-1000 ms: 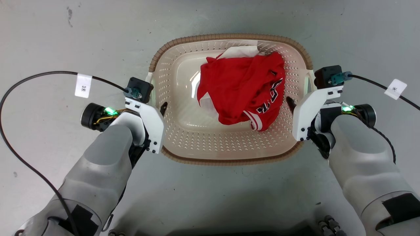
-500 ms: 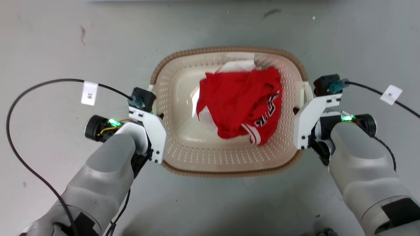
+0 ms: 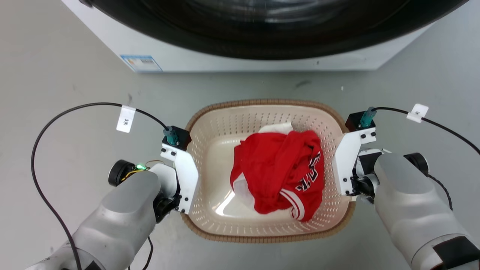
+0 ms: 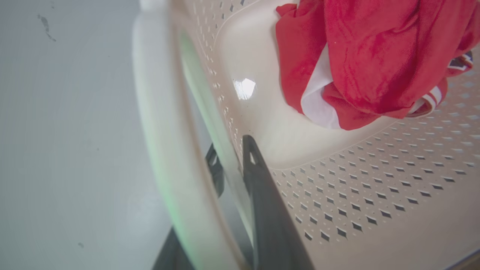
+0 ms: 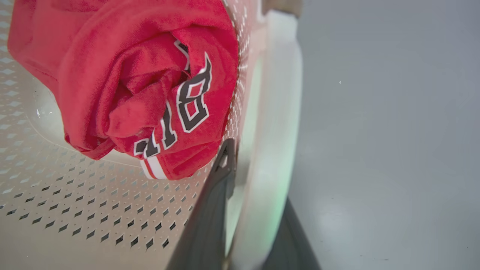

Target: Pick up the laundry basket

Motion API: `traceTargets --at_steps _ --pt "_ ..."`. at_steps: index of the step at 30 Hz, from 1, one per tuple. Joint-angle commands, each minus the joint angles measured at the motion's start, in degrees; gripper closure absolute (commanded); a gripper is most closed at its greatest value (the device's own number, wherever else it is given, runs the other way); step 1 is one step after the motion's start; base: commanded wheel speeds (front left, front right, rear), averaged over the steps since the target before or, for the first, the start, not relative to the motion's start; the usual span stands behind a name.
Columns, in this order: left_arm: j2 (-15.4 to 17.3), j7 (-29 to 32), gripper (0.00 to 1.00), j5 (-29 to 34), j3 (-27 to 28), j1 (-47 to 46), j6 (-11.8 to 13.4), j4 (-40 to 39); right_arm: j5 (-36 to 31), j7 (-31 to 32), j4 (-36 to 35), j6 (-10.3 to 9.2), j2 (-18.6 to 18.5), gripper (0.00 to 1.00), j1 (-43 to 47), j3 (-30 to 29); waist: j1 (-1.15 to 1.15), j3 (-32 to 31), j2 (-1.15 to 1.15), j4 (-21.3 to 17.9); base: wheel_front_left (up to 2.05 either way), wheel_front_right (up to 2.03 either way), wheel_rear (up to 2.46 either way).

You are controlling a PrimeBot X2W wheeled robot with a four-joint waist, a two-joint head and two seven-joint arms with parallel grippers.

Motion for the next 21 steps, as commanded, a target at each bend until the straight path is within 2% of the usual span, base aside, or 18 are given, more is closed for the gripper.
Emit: traceTargets --at_steps 1,6,15,21 --pt "0.19 0.87 1.0 -0.39 -1.06 0.67 -0.52 -1.1 -0.17 0.79 -0.03 0.0 -0.02 1.0 0.81 0.84 0.0 -5.32 0.0 0.87 0.0 0.0 0.0" --pt "1.73 7.22 1.0 -4.96 -4.36 1.71 -0.58 -3.34 1.07 6.43 0.01 0.0 -0.13 1.0 2.56 3.02 0.0 -11.77 0.0 1.63 0.0 0.0 0.0" --pt "3.47 14.15 1.0 -10.02 -8.24 3.4 -0.6 -6.48 7.46 15.1 -2.22 0.07 -0.06 1.0 5.92 6.75 0.0 -20.57 0.0 1.47 0.0 0.0 0.0" --pt "3.61 19.13 1.0 -12.13 -9.54 4.94 -0.65 -8.28 9.7 17.35 -3.23 0.07 0.0 1.0 6.58 8.77 0.0 -24.75 0.0 1.26 0.0 0.0 0.0"
